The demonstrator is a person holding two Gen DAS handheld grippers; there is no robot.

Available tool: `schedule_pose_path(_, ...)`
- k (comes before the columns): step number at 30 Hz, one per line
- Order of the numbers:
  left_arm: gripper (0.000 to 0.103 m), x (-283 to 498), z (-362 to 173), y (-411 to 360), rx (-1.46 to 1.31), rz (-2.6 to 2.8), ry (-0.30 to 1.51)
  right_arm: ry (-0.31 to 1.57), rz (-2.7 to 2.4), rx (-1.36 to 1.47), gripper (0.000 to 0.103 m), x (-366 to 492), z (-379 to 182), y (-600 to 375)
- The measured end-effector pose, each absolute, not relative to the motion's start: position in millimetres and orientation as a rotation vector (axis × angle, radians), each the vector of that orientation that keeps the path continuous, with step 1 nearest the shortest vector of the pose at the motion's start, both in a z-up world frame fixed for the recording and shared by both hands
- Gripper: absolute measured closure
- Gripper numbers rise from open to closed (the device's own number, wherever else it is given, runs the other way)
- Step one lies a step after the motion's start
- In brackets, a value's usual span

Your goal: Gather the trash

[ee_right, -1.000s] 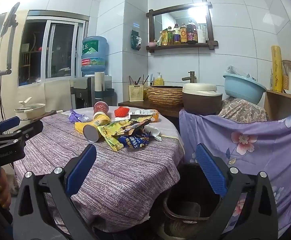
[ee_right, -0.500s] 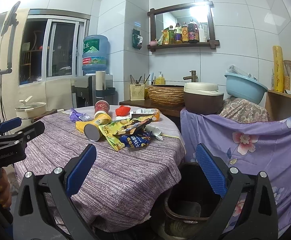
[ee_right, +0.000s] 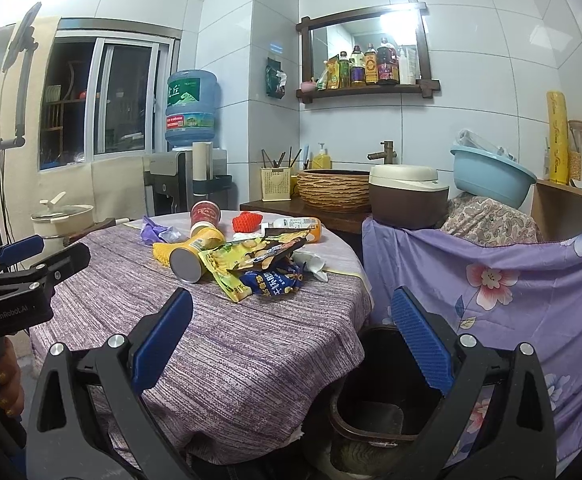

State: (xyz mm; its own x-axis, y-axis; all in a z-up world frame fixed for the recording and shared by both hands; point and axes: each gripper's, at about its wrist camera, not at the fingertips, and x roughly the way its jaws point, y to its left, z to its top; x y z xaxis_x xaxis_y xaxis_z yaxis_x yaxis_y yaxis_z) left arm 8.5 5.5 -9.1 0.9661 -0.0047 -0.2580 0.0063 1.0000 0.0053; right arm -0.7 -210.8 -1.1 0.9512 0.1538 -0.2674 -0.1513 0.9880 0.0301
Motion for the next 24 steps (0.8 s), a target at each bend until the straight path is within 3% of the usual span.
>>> schedule_pose_path(24, 0.005, 8.7, -12.9, 9.3, 0.006, -0.003, 0.273, 0.283, 0.159, 0.016, 0.005, -2.2, -0.7, -212.1)
